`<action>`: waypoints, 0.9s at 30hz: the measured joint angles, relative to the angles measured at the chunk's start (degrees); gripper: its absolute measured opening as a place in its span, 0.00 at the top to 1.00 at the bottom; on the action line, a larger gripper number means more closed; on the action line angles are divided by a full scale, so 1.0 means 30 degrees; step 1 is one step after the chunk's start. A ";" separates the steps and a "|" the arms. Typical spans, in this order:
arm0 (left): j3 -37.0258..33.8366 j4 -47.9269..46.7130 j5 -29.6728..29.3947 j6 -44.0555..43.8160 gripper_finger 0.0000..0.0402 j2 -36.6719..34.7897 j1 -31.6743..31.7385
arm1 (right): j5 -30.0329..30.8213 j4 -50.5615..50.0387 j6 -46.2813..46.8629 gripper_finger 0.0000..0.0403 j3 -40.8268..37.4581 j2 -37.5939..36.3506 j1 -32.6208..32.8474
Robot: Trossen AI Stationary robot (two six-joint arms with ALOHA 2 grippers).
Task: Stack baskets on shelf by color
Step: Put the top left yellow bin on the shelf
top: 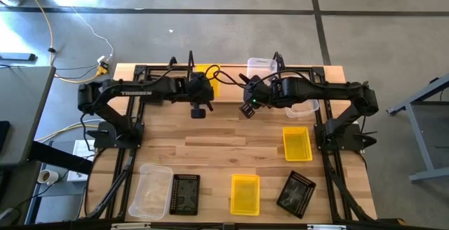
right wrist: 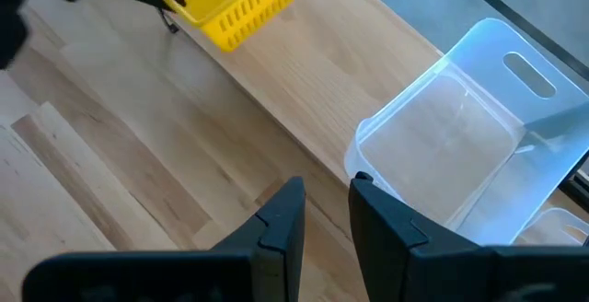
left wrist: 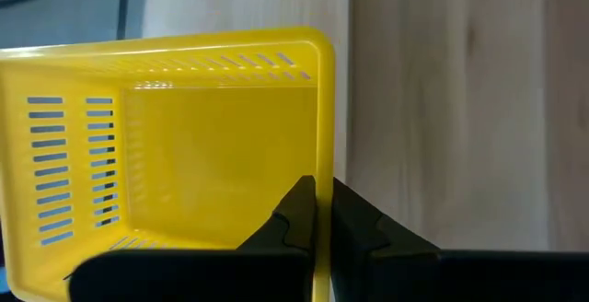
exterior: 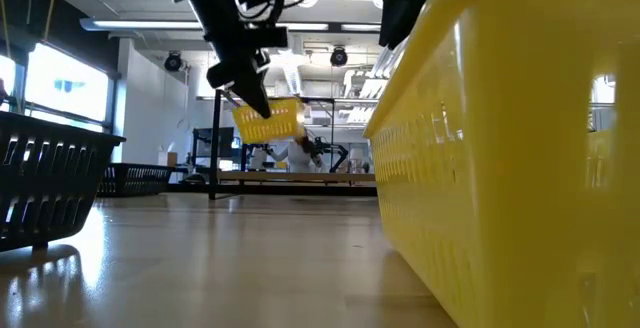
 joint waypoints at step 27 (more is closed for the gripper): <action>-0.0007 -0.0281 0.0663 0.0668 0.98 0.2150 0.1964 | -0.0093 -0.0005 -0.0009 0.81 0.0000 0.0000 0.0000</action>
